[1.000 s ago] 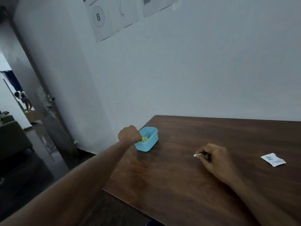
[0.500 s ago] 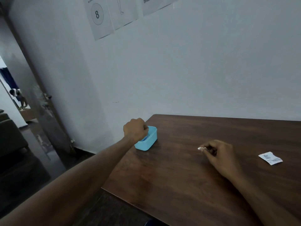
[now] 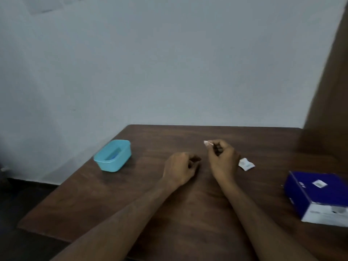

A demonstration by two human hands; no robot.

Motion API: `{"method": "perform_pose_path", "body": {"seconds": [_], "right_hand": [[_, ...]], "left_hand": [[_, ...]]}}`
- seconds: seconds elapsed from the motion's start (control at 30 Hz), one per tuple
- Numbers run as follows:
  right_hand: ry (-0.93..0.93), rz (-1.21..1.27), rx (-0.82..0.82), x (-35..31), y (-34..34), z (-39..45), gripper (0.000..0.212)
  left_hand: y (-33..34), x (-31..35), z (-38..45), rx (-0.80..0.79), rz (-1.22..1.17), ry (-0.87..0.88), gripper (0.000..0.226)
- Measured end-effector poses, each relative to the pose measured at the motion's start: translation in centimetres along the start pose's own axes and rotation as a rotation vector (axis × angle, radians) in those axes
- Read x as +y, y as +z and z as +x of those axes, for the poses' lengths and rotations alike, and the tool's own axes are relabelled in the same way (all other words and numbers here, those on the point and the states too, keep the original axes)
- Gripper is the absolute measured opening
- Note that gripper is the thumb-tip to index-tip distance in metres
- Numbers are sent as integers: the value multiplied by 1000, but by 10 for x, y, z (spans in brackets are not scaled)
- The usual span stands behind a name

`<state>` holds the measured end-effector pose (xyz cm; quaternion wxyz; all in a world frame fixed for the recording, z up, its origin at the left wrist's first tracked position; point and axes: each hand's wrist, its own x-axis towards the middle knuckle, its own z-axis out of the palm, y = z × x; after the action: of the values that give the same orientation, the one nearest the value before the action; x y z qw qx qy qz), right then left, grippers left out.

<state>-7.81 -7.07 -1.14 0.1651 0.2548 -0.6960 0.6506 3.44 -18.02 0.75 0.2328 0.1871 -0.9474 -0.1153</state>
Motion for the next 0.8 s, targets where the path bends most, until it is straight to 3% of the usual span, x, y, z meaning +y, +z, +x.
{"method": "perform_pose_path", "body": {"seconds": [0.37, 0.6, 0.8], "right_hand": [[-16, -12, 333, 19, -36, 30, 15], [43, -18, 515, 36, -55, 46, 16], [105, -29, 572, 43, -59, 53, 16]], "left_hand": [[70, 83, 53, -70, -94, 20, 21], [86, 83, 57, -53, -98, 54, 39], [91, 73, 68, -46, -195, -41, 36]]}}
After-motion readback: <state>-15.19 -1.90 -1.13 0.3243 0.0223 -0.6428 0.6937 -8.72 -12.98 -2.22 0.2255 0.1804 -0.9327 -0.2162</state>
